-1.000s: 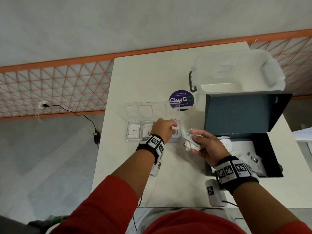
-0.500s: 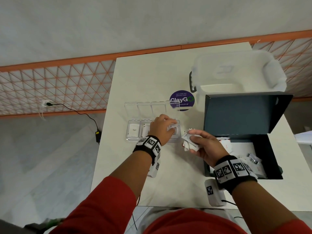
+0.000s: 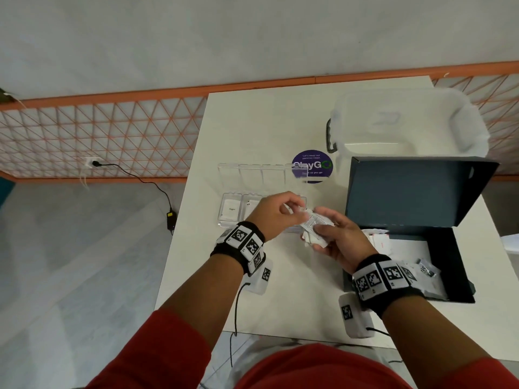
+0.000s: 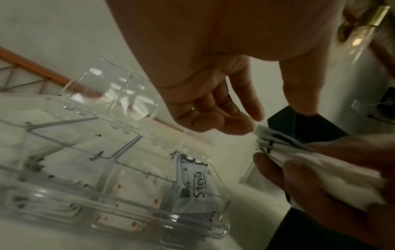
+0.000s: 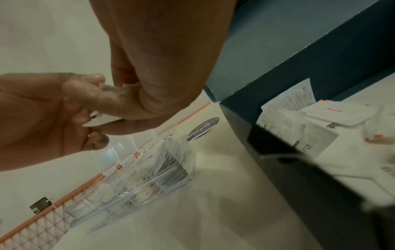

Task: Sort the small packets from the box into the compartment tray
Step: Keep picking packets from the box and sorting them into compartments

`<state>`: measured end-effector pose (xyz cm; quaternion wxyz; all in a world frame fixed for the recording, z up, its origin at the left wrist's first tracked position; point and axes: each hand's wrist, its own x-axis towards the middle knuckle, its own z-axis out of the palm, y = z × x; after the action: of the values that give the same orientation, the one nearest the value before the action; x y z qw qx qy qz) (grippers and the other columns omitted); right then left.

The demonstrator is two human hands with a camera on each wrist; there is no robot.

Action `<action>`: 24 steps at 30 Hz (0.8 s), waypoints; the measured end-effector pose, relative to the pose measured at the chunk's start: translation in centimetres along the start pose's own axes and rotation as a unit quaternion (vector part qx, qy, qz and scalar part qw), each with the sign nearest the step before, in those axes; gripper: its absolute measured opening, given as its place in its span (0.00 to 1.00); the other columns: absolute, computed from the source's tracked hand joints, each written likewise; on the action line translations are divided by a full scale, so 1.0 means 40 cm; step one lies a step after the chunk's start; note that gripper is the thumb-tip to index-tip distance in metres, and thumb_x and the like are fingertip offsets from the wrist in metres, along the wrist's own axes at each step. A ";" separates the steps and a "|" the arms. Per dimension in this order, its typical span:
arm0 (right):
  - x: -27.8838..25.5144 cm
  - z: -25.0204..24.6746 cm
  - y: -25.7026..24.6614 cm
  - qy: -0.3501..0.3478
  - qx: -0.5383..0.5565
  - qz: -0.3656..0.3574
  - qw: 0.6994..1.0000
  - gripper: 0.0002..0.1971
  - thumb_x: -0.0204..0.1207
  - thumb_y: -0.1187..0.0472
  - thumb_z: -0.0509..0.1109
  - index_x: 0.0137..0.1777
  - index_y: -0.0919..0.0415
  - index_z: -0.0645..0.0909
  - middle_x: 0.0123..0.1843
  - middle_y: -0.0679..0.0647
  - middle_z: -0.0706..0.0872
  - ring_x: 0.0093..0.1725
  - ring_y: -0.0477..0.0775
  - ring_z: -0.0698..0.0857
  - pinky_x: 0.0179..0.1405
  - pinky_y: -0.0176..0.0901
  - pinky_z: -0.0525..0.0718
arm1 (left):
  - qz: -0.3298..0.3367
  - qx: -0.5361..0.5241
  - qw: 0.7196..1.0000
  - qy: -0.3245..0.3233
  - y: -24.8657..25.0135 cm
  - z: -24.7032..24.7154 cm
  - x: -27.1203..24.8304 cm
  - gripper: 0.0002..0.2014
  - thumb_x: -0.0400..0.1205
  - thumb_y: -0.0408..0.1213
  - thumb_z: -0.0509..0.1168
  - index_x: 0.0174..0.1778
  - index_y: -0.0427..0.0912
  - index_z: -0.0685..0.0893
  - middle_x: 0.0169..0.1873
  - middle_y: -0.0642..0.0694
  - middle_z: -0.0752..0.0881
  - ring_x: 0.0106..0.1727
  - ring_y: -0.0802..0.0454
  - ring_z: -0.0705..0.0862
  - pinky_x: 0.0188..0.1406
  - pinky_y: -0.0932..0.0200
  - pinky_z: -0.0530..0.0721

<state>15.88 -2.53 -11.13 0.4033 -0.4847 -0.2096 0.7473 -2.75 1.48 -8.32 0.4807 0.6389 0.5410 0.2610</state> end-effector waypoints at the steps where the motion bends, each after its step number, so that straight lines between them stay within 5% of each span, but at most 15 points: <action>1: -0.001 0.002 0.001 -0.004 -0.006 0.000 1.000 0.18 0.79 0.73 0.68 0.65 0.55 0.82 0.52 0.63 0.92 0.47 0.66 0.92 0.27 0.41 0.88 | 0.005 0.007 1.000 -0.025 0.006 0.003 -0.005 0.12 0.73 0.39 0.76 0.51 0.51 0.86 0.46 0.52 0.85 0.36 0.59 0.79 0.38 0.71 0.81; 6: -0.005 0.010 0.002 -0.014 -0.020 -0.004 1.000 0.16 0.80 0.73 0.67 0.58 0.53 0.87 0.52 0.62 0.92 0.46 0.64 0.93 0.27 0.40 0.87 | 0.055 0.101 0.990 -0.081 0.012 -0.007 -0.015 0.21 0.70 0.21 0.71 0.57 0.43 0.88 0.55 0.45 0.81 0.46 0.51 0.83 0.42 0.73 0.77; 12: -0.009 0.022 0.003 -0.028 -0.018 0.007 0.999 0.12 0.83 0.64 0.69 0.65 0.58 0.84 0.52 0.64 0.92 0.48 0.65 0.92 0.27 0.39 0.87 | 0.112 0.080 0.990 -0.019 0.001 -0.021 -0.021 0.09 0.76 0.24 0.72 0.50 0.36 0.90 0.52 0.44 0.84 0.48 0.58 0.82 0.49 0.75 0.77; 15: -0.005 0.029 0.005 -0.026 -0.011 0.009 1.000 0.12 0.83 0.59 0.69 0.64 0.60 0.85 0.51 0.65 0.91 0.46 0.65 0.92 0.27 0.40 0.88 | 0.062 0.025 0.998 0.010 -0.002 -0.037 -0.015 0.07 0.80 0.28 0.68 0.49 0.42 0.88 0.51 0.50 0.87 0.51 0.58 0.85 0.54 0.67 0.81; 20: 0.008 0.021 0.014 -0.018 -0.013 0.024 0.999 0.09 0.84 0.66 0.66 0.57 0.58 0.87 0.52 0.66 0.91 0.45 0.66 0.93 0.25 0.40 0.87 | -0.008 -0.013 0.999 0.031 -0.002 -0.058 0.010 0.08 0.83 0.32 0.63 0.51 0.48 0.86 0.46 0.51 0.90 0.47 0.53 0.87 0.50 0.55 0.87; 24: 0.010 0.014 0.017 -0.011 -0.012 0.026 1.000 0.10 0.83 0.67 0.67 0.55 0.56 0.89 0.51 0.65 0.92 0.45 0.66 0.93 0.25 0.40 0.87 | -0.012 -0.015 0.999 0.030 0.000 -0.061 0.019 0.11 0.83 0.30 0.61 0.54 0.49 0.86 0.45 0.49 0.89 0.40 0.56 0.88 0.44 0.55 0.89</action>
<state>15.04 -2.55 -11.60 0.3752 -0.4869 -0.2103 0.7602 -4.61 3.01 -7.47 0.4773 0.6167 0.5588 0.2823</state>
